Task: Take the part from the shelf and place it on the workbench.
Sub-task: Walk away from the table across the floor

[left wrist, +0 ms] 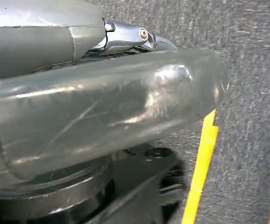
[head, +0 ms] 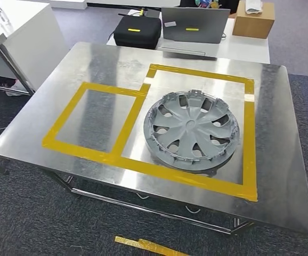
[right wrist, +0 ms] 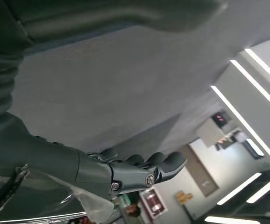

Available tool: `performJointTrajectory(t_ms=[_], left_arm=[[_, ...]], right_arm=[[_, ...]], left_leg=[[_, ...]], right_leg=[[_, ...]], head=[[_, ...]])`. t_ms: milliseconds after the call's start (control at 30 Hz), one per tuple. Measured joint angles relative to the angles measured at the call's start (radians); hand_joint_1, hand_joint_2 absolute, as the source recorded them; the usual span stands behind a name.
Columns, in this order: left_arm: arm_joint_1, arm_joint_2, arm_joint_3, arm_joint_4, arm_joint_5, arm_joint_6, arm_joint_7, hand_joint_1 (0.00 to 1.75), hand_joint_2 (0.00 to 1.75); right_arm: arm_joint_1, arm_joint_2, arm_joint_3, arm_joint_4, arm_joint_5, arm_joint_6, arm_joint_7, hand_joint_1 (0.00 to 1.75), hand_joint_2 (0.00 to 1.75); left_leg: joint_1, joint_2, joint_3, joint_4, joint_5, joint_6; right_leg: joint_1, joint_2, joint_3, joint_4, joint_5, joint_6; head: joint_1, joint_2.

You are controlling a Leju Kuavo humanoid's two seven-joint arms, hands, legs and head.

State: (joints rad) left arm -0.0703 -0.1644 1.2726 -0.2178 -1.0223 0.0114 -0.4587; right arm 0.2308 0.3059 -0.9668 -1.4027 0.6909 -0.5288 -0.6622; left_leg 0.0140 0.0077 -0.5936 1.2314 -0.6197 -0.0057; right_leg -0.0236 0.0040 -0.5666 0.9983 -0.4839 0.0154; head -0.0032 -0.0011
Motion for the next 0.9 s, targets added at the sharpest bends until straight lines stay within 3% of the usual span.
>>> performJointTrajectory(t_ms=[67,100,133,233,267,300,367,400,433,467,500,533,567,600,633,667,733,767,800,867,900], left_arm=[[-0.001,0.000,0.002,0.000,0.002,0.003,0.000,0.00,0.00],[-0.003,0.000,0.004,0.000,0.003,0.005,0.000,0.00,0.00],[-0.005,0.000,0.006,0.000,0.005,0.008,0.001,0.00,0.00],[-0.006,-0.006,0.010,0.000,0.007,0.019,0.003,0.00,0.00],[-0.006,-0.007,0.013,0.000,0.008,0.023,0.004,0.00,0.00],[-0.007,-0.008,0.015,0.000,0.008,0.026,0.004,0.00,0.00],[-0.008,-0.009,0.019,0.000,0.007,0.029,0.004,0.00,0.00],[-0.008,-0.009,0.020,0.000,0.006,0.030,0.004,0.00,0.00],[-0.008,-0.010,0.021,0.000,0.003,0.031,0.005,0.00,0.00],[-0.009,-0.010,0.021,0.000,0.000,0.031,0.005,0.00,0.00],[-0.009,-0.010,0.021,0.000,-0.004,0.031,0.006,0.00,0.00],[-0.009,-0.010,0.021,0.000,-0.009,0.031,0.008,0.00,0.00],[-0.010,-0.010,0.021,0.000,-0.013,0.031,0.009,0.00,0.00],[-0.011,-0.010,0.021,0.000,-0.018,0.031,0.010,0.00,0.00],[-0.011,-0.009,0.021,0.000,-0.024,0.031,0.011,0.00,0.00],[-0.012,-0.009,0.021,0.000,-0.029,0.031,0.012,0.00,0.00],[-0.014,-0.007,0.021,0.000,-0.037,0.031,0.013,0.00,0.00],[-0.015,-0.006,0.021,0.000,-0.041,0.030,0.013,0.00,0.00],[-0.014,-0.005,0.021,0.000,-0.043,0.030,0.014,0.00,0.00],[-0.012,-0.004,0.020,0.000,-0.046,0.028,0.014,0.00,0.00],[-0.011,-0.003,0.020,0.000,-0.046,0.027,0.014,0.00,0.00]], right_arm=[[-0.052,0.005,-0.062,0.087,0.020,-0.016,0.045,0.00,0.00],[-0.085,0.000,-0.105,0.159,0.025,-0.029,0.061,0.00,0.00],[-0.117,-0.009,-0.151,0.243,0.030,-0.049,0.076,0.00,0.00],[-0.176,-0.050,-0.266,0.508,0.082,-0.121,0.156,0.00,0.00],[-0.188,-0.063,-0.292,0.588,0.113,-0.134,0.201,0.00,0.00],[-0.199,-0.071,-0.309,0.659,0.147,-0.135,0.252,0.00,0.00],[-0.221,-0.081,-0.327,0.789,0.214,-0.105,0.358,0.00,0.00],[-0.230,-0.082,-0.329,0.845,0.245,-0.071,0.406,0.00,0.00],[-0.239,-0.083,-0.328,0.895,0.274,-0.027,0.447,0.00,0.00],[-0.246,-0.082,-0.325,0.935,0.300,0.021,0.480,0.00,0.00],[-0.252,-0.081,-0.319,0.973,0.327,0.073,0.506,0.00,0.00],[-0.258,-0.078,-0.310,1.004,0.350,0.118,0.521,0.00,0.00],[-0.266,-0.073,-0.300,1.031,0.369,0.163,0.526,0.00,0.00],[-0.273,-0.068,-0.289,1.052,0.382,0.205,0.519,0.00,0.00],[-0.281,-0.061,-0.279,1.072,0.390,0.250,0.499,0.00,0.00],[-0.288,-0.055,-0.270,1.088,0.396,0.294,0.470,0.00,0.00],[-0.293,-0.048,-0.254,1.118,0.402,0.360,0.409,0.00,0.00],[-0.294,-0.047,-0.248,1.129,0.404,0.377,0.389,0.00,0.00],[-0.294,-0.046,-0.243,1.138,0.408,0.385,0.378,0.00,0.00],[-0.296,-0.045,-0.226,1.149,0.426,0.392,0.370,0.00,0.00],[-0.298,-0.045,-0.217,1.153,0.435,0.392,0.371,0.00,0.00]], left_leg=[[-0.008,-0.008,0.102,-0.156,0.048,0.021],[-0.012,-0.013,0.137,-0.215,0.061,0.026],[-0.016,-0.016,0.155,-0.251,0.066,0.029],[-0.019,-0.013,0.144,-0.267,0.085,0.035],[-0.018,-0.010,0.135,-0.270,0.097,0.041],[-0.016,-0.005,0.123,-0.274,0.110,0.047],[-0.019,0.006,0.092,-0.274,0.133,0.056],[-0.022,0.013,0.076,-0.273,0.144,0.058],[-0.024,0.021,0.059,-0.271,0.156,0.059],[-0.026,0.029,0.042,-0.268,0.166,0.058],[-0.027,0.037,0.024,-0.262,0.176,0.057],[-0.027,0.044,0.007,-0.255,0.184,0.054],[-0.028,0.052,-0.007,-0.245,0.190,0.049],[-0.030,0.060,-0.019,-0.235,0.195,0.044],[-0.031,0.069,-0.026,-0.226,0.202,0.039],[-0.031,0.079,-0.031,-0.221,0.210,0.034],[-0.028,0.090,-0.037,-0.217,0.221,0.023],[-0.025,0.078,-0.042,-0.208,0.205,0.016],[-0.022,0.059,-0.049,-0.182,0.169,0.008],[-0.016,0.016,-0.069,-0.078,0.059,-0.004],[-0.015,0.007,-0.075,-0.015,0.017,-0.007]], right_leg=[[0.005,0.006,-0.013,0.000,0.014,0.003],[0.005,0.009,-0.018,0.000,0.022,0.006],[0.005,0.010,-0.021,-0.001,0.029,0.012],[0.002,0.010,-0.027,-0.006,0.045,0.032],[0.002,0.008,-0.036,0.003,0.029,0.036],[0.002,0.007,-0.050,0.030,-0.006,0.038],[0.002,0.004,-0.087,0.143,-0.110,0.041],[0.002,0.004,-0.101,0.209,-0.146,0.042],[0.002,0.003,-0.104,0.258,-0.156,0.044],[0.002,0.002,-0.094,0.277,-0.140,0.045],[0.002,-0.001,-0.065,0.262,-0.107,0.046],[0.002,-0.012,-0.020,0.215,-0.075,0.046],[0.003,-0.031,0.039,0.141,-0.063,0.046],[0.005,-0.049,0.096,0.062,-0.067,0.042],[0.008,-0.063,0.131,0.002,-0.081,0.036],[0.011,-0.067,0.149,-0.034,-0.094,0.029],[0.013,-0.054,0.132,-0.041,-0.087,0.011],[0.012,-0.048,0.121,-0.040,-0.077,0.003],[0.010,-0.042,0.108,-0.040,-0.064,-0.005],[0.010,-0.027,0.077,-0.039,-0.037,-0.015],[0.010,-0.018,0.063,-0.038,-0.023,-0.017]], head=[[0.000,0.000],[0.000,0.000],[0.000,0.000],[0.000,0.000],[0.001,0.000],[0.002,0.000],[0.006,0.000],[0.006,0.000],[0.006,0.000],[0.006,0.000],[0.006,0.000],[0.006,0.000],[0.006,0.000],[0.006,0.000],[0.006,0.000],[0.005,0.000],[0.004,0.000],[0.004,0.000],[0.004,0.000],[0.002,0.000],[0.002,0.000]])
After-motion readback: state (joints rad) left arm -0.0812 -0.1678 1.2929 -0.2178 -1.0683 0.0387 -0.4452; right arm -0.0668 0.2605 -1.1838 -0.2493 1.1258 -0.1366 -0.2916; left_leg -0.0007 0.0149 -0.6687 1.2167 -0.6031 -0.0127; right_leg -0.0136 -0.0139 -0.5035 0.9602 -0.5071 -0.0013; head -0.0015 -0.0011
